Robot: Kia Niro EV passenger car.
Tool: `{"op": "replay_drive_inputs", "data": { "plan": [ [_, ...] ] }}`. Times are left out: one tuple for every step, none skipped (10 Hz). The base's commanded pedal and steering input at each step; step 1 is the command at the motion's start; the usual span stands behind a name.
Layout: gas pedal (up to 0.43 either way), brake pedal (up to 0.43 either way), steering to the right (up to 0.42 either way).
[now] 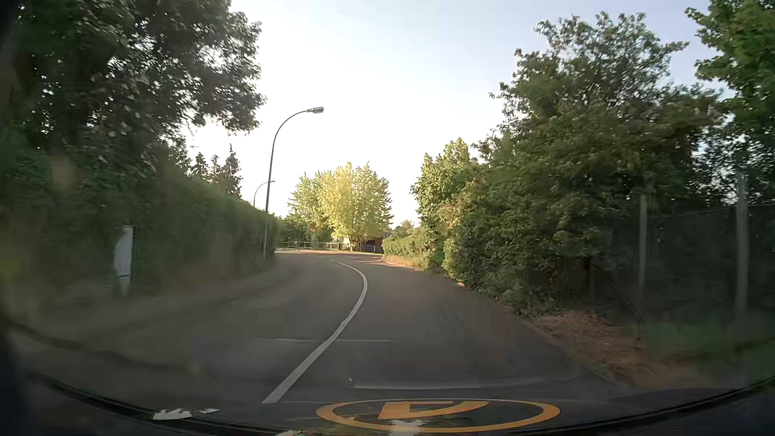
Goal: Follow the waypoints while adhering to traffic rules and regulations
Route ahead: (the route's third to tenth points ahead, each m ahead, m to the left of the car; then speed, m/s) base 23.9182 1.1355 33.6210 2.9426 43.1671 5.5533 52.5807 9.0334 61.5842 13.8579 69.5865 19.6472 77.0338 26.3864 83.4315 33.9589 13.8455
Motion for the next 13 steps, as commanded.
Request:
{"op": "replay_drive_inputs", "data": {
  "plan": [
    [0.15, 0.0, -0.003],
    [0.15, 0.0, -0.009],
    [0.15, 0.0, -0.015],
    [0.15, 0.0, -0.021],
    [0.15, 0.0, -0.027],
    [0.15, 0.0, -0.033],
    [0.15, 0.0, -0.036],
    [0.15, 0.0, -0.036],
    [0.15, 0.0, -0.037],
    [0.15, 0.0, -0.038],
    [0.15, 0.0, -0.039],
    [0.15, 0.0, -0.041],
    [0.15, 0.0, -0.041]
  ]
}}
